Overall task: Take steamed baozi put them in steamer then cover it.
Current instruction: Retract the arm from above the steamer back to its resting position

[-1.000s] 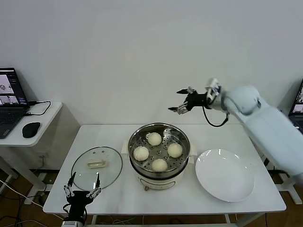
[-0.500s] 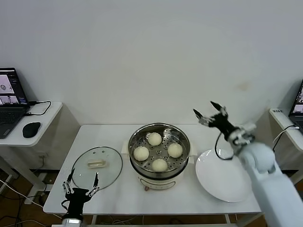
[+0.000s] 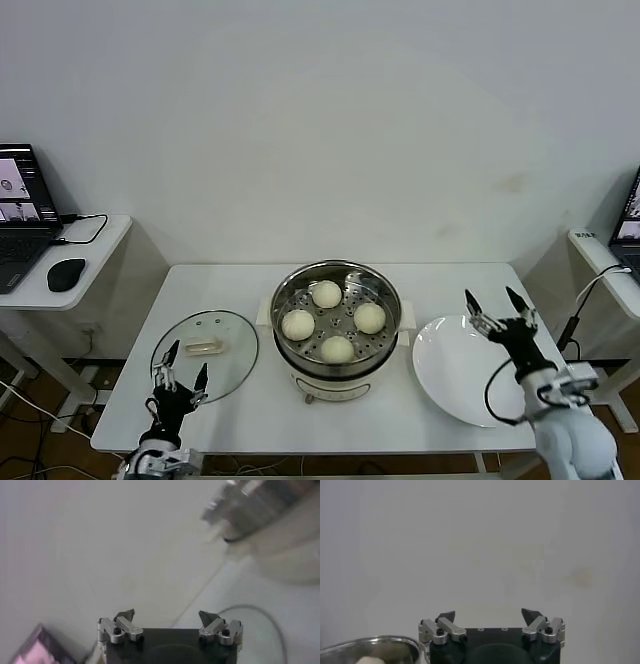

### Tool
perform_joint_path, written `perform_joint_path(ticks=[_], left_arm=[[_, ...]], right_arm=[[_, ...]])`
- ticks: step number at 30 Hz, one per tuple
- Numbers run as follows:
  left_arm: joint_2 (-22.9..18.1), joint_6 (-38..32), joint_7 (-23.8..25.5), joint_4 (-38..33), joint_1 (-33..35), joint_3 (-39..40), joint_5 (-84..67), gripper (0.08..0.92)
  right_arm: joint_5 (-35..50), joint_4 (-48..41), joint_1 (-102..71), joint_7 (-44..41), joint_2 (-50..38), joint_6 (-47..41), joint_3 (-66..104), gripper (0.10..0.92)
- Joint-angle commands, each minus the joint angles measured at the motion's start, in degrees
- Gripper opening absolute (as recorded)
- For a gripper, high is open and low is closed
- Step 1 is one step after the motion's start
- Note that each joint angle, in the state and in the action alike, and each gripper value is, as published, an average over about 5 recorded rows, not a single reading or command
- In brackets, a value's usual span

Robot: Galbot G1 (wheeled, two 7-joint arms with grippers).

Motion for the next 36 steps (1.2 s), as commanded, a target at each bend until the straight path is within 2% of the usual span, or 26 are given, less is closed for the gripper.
perform_joint_path(ticks=[1, 5, 17, 36], left_arm=[[6.88, 13.83, -3.02, 9.21, -7.01, 4.8, 23.43, 0.823], [7.16, 15.68, -1.45, 10.34, -8.22, 5.6, 22.78, 0.823], [6.59, 16.17, -1.2, 16.51, -14.71, 8.59, 19.17, 0.823], [5.52, 16.29, 1.59, 20.26, -18.56, 11.6, 18.31, 0.823]], right_arm=[[-1.38, 3.02, -8.41, 0.12, 4.35, 3.2, 4.97, 0.823], [-1.62, 2.79, -7.85, -0.18, 4.42, 2.95, 4.84, 0.822], [-2.27, 1.51, -6.12, 0.05, 4.71, 2.5, 4.74, 0.823], [-2.47, -0.49, -5.57, -0.21, 5.03, 3.46, 5.96, 0.823]])
